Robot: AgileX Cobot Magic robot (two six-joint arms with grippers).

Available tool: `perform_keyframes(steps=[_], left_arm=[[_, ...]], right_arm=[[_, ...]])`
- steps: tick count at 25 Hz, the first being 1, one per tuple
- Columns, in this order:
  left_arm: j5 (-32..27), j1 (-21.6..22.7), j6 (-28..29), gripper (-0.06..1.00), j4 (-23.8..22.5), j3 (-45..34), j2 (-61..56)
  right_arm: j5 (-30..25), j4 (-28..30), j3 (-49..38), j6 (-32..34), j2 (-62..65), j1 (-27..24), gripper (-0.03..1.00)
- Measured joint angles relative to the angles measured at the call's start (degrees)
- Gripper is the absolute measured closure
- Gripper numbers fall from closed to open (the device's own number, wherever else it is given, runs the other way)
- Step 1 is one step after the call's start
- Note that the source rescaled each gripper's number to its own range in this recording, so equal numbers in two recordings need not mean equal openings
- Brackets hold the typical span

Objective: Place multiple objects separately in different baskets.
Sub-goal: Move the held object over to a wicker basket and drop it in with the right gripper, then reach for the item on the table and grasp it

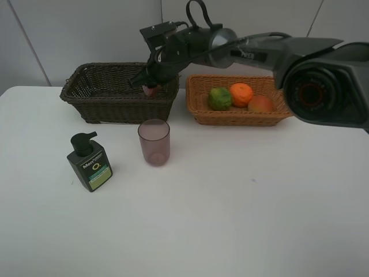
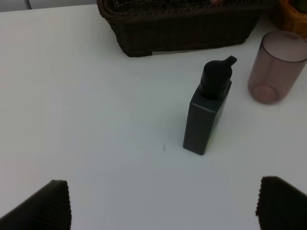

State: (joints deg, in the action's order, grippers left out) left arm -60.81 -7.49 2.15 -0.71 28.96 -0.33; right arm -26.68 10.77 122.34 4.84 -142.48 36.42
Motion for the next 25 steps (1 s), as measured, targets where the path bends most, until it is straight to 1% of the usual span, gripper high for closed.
perform_keyframes(steps=[5, 6, 8, 11, 12, 14, 15, 17, 20, 25], left_arm=[[0.0, 0.0, 0.0, -0.06, 0.0, 0.0, 0.0], [0.0, 0.0, 0.0, -0.06, 0.0, 0.0, 0.0], [0.0, 0.0, 0.0, -0.06, 0.0, 0.0, 0.0], [0.0, 0.0, 0.0, -0.06, 0.0, 0.0, 0.0], [0.0, 0.0, 0.0, -0.06, 0.0, 0.0, 0.0], [0.0, 0.0, 0.0, -0.06, 0.0, 0.0, 0.0], [0.0, 0.0, 0.0, -0.06, 0.0, 0.0, 0.0], [0.0, 0.0, 0.0, -0.06, 0.0, 0.0, 0.0], [0.0, 0.0, 0.0, -0.06, 0.0, 0.0, 0.0], [0.0, 0.0, 0.0, -0.06, 0.0, 0.0, 0.0]], right_arm=[[-0.8, 0.0, 0.0, 0.0, -0.3, 0.0, 0.97], [-1.1, 0.0, 0.0, 0.0, -0.3, 0.0, 0.94], [-1.2, 0.0, 0.0, 0.0, -0.3, 0.0, 0.81], [-1.6, 0.0, 0.0, 0.0, -0.2, 0.0, 0.46], [-2.0, 0.0, 0.0, 0.0, -0.1, 0.0, 0.37], [-3.3, 0.0, 0.0, 0.0, 0.6, 0.0, 0.22], [-4.2, 0.1, 0.0, 0.0, 1.3, 0.0, 0.17], [-6.5, -0.1, 0.0, 0.0, 2.8, 0.0, 0.13], [-11.1, -1.8, 0.0, 0.0, 5.6, 0.0, 0.11], [-22.2, -5.8, 0.0, 0.0, 10.9, -0.5, 0.11]])
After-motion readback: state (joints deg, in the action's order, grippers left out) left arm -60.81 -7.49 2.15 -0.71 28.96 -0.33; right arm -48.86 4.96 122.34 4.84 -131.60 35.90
